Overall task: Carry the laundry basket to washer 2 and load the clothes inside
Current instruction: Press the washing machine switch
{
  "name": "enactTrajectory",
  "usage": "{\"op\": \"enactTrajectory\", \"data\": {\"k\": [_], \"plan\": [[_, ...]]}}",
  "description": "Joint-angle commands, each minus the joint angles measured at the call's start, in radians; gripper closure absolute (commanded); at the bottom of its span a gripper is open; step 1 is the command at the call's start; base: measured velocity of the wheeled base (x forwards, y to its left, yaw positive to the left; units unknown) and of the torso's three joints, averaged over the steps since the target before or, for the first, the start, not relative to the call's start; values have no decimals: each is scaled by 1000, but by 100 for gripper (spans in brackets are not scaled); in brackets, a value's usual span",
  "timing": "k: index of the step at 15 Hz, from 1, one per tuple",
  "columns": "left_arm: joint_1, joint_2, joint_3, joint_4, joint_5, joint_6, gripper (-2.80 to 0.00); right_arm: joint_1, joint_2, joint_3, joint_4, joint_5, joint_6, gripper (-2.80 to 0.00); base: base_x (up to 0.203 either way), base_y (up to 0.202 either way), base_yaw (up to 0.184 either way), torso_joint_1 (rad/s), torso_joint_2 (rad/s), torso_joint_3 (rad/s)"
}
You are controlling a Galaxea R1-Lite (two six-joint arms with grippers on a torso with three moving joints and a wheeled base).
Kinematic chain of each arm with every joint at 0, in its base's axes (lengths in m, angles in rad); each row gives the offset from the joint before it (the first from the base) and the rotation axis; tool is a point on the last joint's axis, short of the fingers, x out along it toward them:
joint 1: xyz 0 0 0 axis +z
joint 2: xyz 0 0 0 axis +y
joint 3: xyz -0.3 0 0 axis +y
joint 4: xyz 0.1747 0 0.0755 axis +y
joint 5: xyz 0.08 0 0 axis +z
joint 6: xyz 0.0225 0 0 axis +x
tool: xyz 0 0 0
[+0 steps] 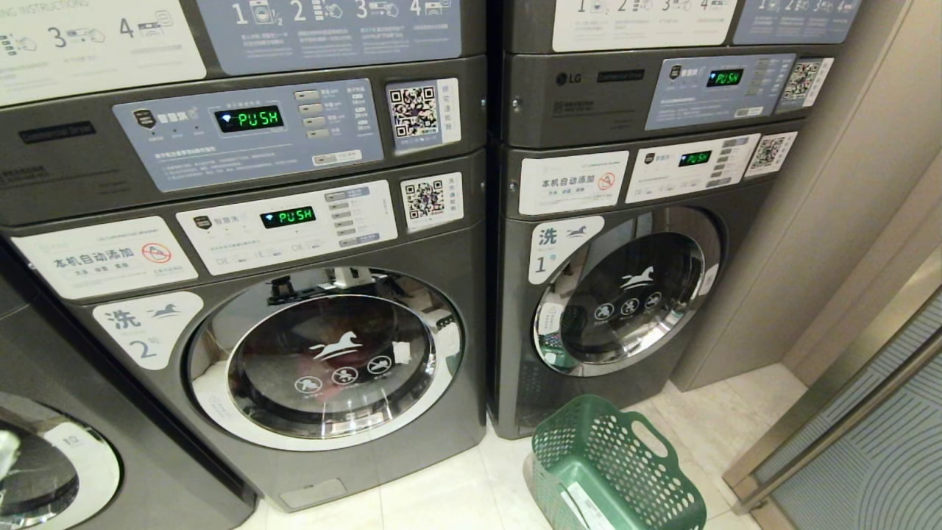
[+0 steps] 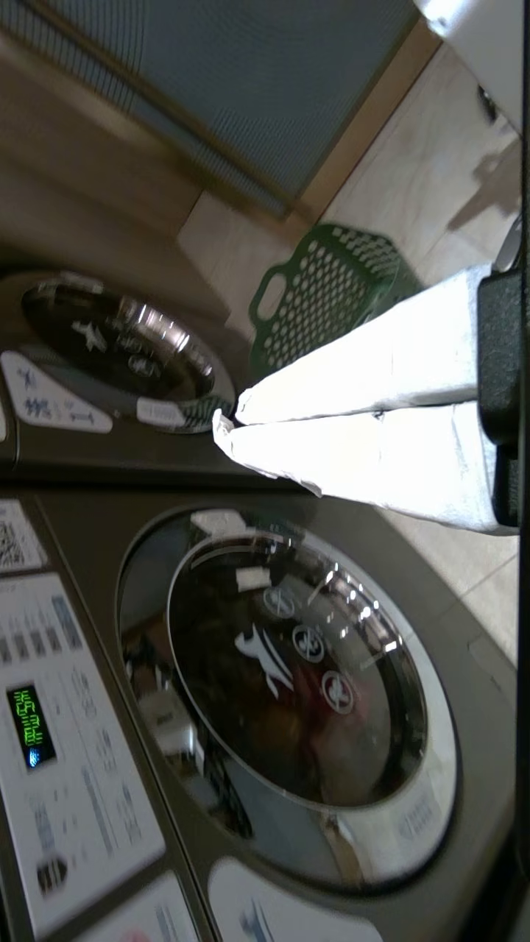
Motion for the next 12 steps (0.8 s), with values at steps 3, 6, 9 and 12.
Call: {"op": "enactTrajectory", "data": {"k": [3, 6, 9, 12], "plan": [[-154, 635, -152, -166, -56, -2, 0, 1, 2, 0, 0, 0, -2, 0, 0, 0, 0, 0, 0, 0], [-309, 926, -271, -362, 91, -34, 0, -1, 2, 0, 0, 0, -1, 0, 0, 0, 0, 0, 0, 0], [-400, 1124, -410, -514, 284, -61, 0, -1, 2, 0, 0, -2, 2, 0, 0, 0, 0, 0, 0, 0], [-418, 1246, -520, -602, 436, -70, 0, -1, 2, 0, 0, -2, 2, 0, 0, 0, 0, 0, 0, 0]]}}
